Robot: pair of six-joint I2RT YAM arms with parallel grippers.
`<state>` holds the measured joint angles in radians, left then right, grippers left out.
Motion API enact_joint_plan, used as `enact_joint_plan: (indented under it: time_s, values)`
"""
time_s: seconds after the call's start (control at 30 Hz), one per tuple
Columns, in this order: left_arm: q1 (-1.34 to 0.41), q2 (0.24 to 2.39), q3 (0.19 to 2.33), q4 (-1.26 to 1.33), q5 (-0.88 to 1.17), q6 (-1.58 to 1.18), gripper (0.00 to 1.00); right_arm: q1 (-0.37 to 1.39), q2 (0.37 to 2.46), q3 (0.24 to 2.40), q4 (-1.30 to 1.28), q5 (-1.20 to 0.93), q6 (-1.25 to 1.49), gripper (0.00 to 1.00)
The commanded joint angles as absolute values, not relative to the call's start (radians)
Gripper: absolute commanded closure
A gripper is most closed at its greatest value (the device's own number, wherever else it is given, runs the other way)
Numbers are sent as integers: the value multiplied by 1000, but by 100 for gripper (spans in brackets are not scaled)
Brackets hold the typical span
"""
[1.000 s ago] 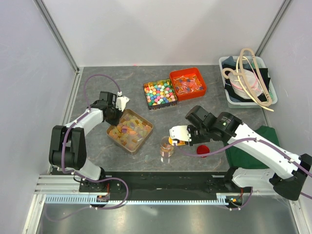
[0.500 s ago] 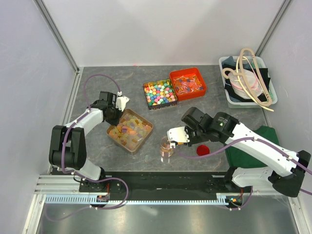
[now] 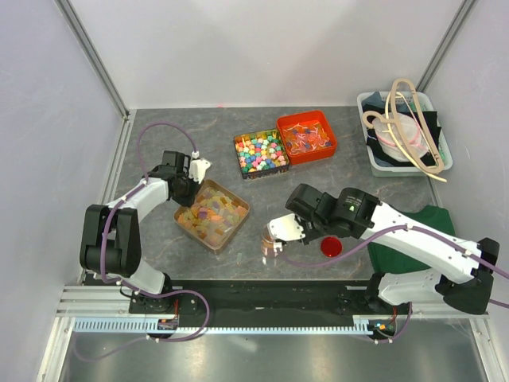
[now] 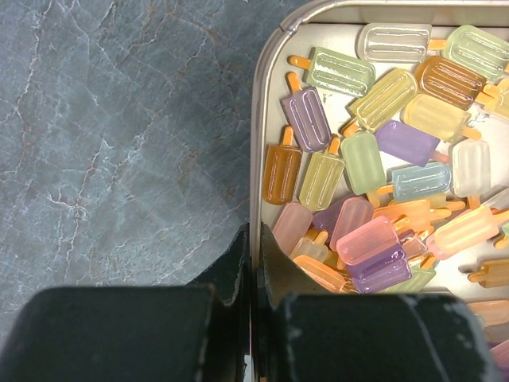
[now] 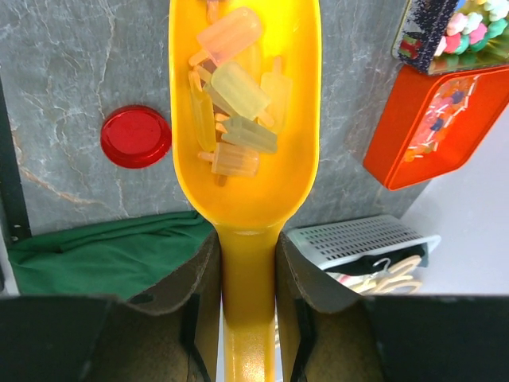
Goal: Pack the candies
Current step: Place the fake candies in the packing bottle.
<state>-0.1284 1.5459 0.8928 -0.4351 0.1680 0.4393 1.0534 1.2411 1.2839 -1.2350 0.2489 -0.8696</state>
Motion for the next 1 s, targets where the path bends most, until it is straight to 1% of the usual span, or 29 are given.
enact_joint_plan:
  time_s: [0.0, 0.37, 0.97]
  values:
    - [-123, 1532, 893, -385, 227, 440, 98, 1088, 1256, 1338, -1253, 340, -880, 100]
    - [-115, 1528, 877, -365, 233, 445, 98, 1140, 1289, 1342, -1258, 408, -890, 100]
    - [-101, 1539, 864, -351, 249, 451, 98, 1147, 1325, 1422, -1223, 463, -923, 100]
